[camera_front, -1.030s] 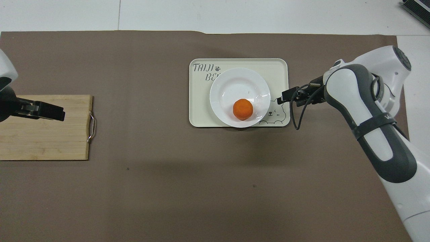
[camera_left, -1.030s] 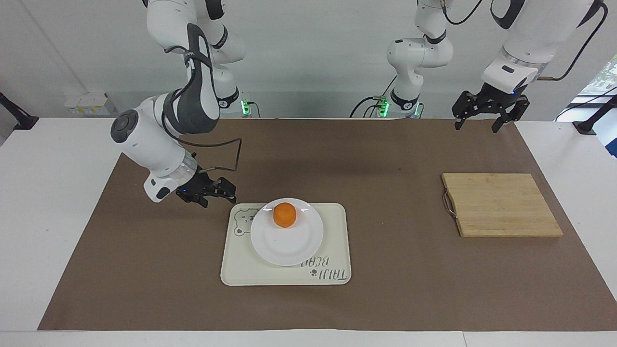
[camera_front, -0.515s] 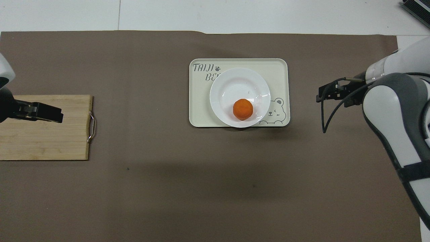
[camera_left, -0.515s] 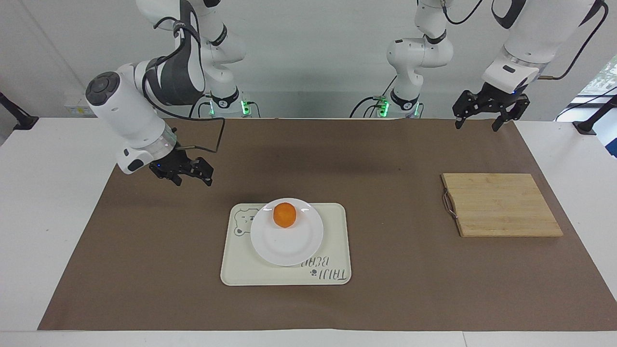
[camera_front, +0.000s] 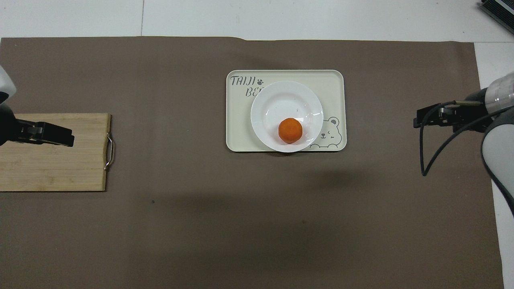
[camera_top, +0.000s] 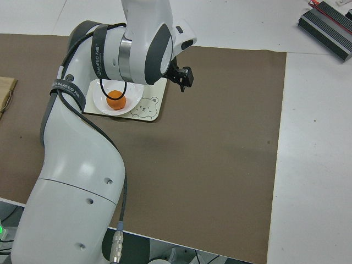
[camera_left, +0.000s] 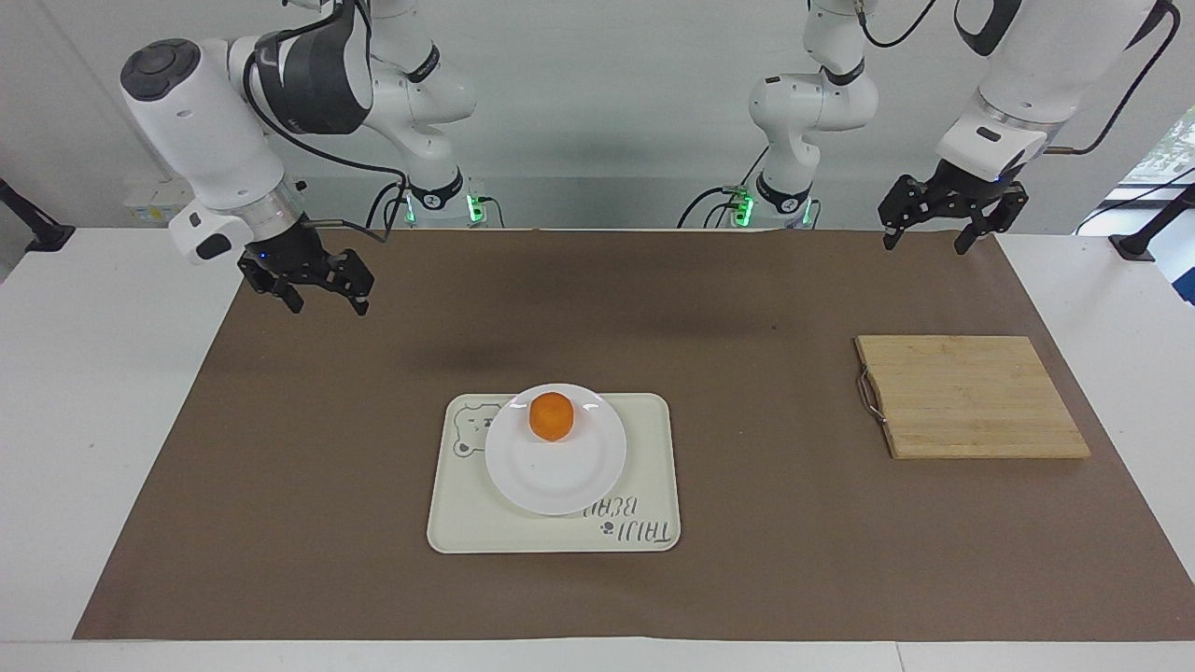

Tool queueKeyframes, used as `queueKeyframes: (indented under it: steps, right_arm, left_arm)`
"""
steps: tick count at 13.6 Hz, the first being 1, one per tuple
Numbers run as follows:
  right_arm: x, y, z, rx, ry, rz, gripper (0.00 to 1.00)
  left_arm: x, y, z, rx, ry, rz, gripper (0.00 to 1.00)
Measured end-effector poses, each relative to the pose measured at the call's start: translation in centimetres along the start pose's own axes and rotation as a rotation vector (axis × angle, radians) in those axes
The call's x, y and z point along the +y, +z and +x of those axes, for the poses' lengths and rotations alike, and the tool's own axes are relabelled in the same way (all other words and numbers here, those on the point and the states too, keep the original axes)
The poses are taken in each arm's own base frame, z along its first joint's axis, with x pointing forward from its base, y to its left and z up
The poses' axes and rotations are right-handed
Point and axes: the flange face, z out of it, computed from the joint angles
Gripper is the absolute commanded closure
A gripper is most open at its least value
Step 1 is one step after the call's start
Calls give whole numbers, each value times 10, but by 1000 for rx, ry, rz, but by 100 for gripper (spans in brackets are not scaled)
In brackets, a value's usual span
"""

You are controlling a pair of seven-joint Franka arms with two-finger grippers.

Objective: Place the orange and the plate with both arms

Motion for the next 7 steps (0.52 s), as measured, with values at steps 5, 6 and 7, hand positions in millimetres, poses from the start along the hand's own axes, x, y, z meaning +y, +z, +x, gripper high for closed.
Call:
queueKeyframes:
  steps: [5,6,7]
  right_arm:
    - [24,-22,-16,-16,10,5,0]
    - [27,-26,-19,-20,4,6,0]
    - [27,-29,-22,-24,2,7,0]
  left_arm:
    - [0,0,0,0,-1,0,0]
    - [0,0,0,0,-2,0,0]
    - [0,0,0,0,-3,0,0]
